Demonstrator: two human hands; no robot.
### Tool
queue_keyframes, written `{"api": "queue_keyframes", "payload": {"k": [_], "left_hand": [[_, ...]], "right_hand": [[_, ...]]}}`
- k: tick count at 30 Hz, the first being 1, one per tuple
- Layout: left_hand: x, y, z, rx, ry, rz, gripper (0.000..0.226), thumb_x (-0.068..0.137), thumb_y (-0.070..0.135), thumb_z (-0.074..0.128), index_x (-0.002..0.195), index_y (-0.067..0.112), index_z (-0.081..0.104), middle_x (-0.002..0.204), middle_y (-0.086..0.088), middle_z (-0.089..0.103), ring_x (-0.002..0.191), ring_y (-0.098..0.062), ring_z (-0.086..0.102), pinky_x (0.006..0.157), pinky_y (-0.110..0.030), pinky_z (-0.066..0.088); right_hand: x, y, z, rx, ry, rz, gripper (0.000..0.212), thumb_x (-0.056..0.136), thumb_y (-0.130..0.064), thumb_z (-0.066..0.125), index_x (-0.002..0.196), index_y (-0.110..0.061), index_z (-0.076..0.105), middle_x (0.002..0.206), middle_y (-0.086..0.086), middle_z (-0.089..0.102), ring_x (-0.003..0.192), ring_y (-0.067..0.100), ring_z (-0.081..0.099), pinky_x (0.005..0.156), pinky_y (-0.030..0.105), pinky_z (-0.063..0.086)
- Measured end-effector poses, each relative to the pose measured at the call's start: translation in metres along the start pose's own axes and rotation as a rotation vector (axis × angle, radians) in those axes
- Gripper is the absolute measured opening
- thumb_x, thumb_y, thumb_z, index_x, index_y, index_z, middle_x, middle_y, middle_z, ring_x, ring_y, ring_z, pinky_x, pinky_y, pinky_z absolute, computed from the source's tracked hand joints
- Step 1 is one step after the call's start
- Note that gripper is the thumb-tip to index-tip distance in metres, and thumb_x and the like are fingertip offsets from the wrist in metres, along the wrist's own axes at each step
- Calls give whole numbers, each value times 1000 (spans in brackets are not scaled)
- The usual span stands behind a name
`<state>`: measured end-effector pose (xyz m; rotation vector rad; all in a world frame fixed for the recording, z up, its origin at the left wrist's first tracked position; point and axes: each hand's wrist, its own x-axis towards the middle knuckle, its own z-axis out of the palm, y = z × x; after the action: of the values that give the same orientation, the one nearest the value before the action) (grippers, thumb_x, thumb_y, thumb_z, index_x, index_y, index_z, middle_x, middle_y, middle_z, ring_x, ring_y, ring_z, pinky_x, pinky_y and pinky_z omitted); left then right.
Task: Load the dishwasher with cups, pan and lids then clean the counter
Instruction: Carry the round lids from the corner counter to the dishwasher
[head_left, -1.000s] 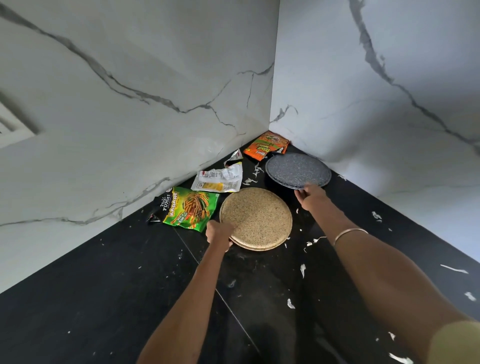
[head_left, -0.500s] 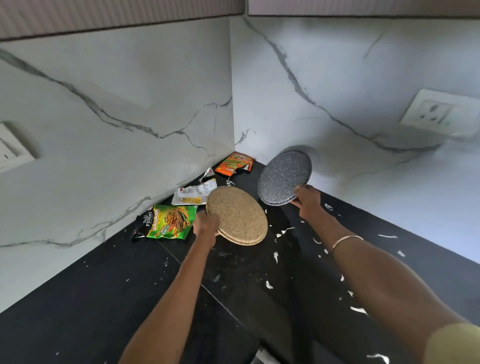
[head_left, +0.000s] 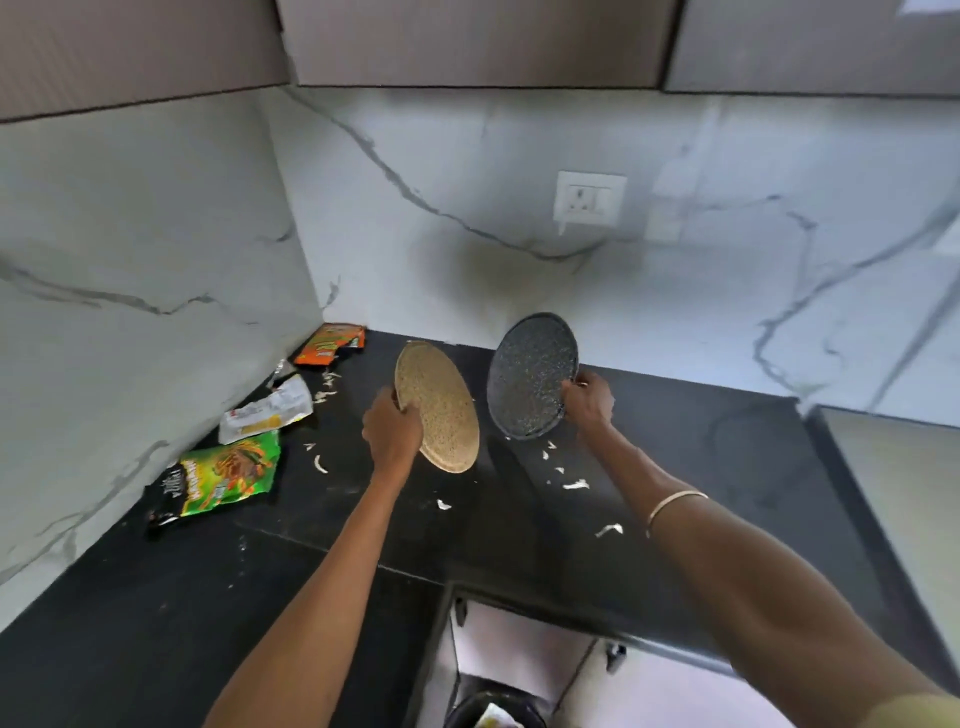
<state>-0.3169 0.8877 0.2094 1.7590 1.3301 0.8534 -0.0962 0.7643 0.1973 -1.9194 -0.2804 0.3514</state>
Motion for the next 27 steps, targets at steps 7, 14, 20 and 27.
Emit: {"api": "queue_keyframes", "payload": {"k": [7,14,20,27], "left_hand": [[-99,25,49,-16,-176,261,28,93,16,64,117,2,59,112,-13,67,106,-29,64,85,-38,55],[-197,54,86,-19,-306,382,26,94,16,63,117,4,59,113,-14,67,106,-29,65,85,-42,58],[-299,77,105,-39,-313,415,24,93,11,64,114,2,61,112,-14,67,103,-27,65,78,-29,52],[-431,93,125,-68,-371,485,28,93,10,64,118,0,60,117,-16,66,108,-29,64,86,-35,56]], "right_hand": [[-62,65,-103,42,204,50,7,84,-21,58,90,-21,62,89,3,68,88,25,66,87,48,56],[-110,110,-221,42,332,50,16,88,-18,59,102,-14,64,96,5,69,89,23,65,87,48,56],[-173,150,-333,-83,432,-3,22,91,-17,55,108,-6,65,97,8,67,85,23,59,73,29,41],[-257,210,-446,-100,502,11,20,95,-15,46,107,-4,59,94,8,60,83,24,52,70,31,35]]}}
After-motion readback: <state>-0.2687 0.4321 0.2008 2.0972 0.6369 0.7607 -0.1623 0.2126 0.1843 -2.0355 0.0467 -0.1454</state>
